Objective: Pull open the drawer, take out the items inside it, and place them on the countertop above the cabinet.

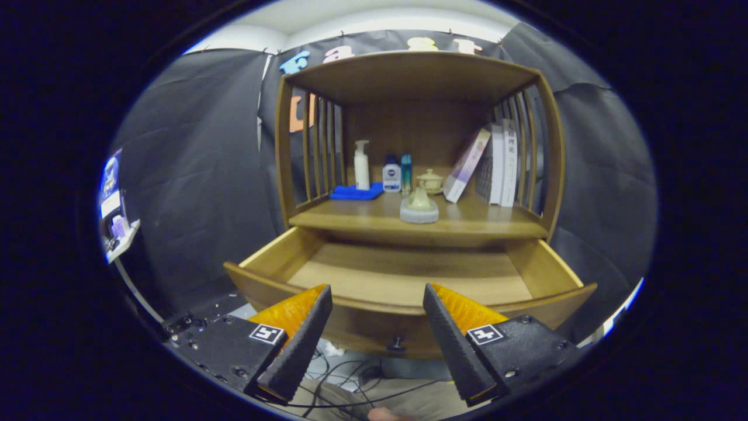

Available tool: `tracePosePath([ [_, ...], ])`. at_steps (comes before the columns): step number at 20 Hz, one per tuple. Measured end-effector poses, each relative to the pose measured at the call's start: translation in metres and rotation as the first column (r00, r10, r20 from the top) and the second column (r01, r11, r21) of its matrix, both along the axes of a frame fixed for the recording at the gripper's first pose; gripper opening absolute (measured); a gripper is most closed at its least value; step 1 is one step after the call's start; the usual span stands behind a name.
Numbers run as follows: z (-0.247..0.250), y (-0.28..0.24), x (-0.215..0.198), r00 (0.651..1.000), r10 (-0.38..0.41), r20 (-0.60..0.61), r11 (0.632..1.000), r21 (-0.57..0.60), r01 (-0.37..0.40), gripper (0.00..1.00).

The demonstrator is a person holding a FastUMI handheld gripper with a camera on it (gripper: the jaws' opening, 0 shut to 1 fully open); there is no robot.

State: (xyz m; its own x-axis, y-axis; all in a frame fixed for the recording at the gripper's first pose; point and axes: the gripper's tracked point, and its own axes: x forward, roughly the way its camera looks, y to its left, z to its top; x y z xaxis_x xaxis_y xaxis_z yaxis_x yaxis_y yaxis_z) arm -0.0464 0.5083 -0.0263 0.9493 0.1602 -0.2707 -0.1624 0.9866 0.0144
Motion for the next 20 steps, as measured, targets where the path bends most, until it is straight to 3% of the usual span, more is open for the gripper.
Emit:
tracePosePath([
  [4, -0.021, 0.002, -0.009, 0.999, -0.021, -0.037, 0.998, 0.053, 0.023, 0.99],
  [10, -0.057, -0.01, -0.001, 0.988, -0.078, -0.131, 0.996, 0.032, 0.083, 0.99],
  [20, -0.068, -0.009, 0.013, 0.966, -0.189, -0.177, 0.98, 0.027, 0.197, 0.98],
])
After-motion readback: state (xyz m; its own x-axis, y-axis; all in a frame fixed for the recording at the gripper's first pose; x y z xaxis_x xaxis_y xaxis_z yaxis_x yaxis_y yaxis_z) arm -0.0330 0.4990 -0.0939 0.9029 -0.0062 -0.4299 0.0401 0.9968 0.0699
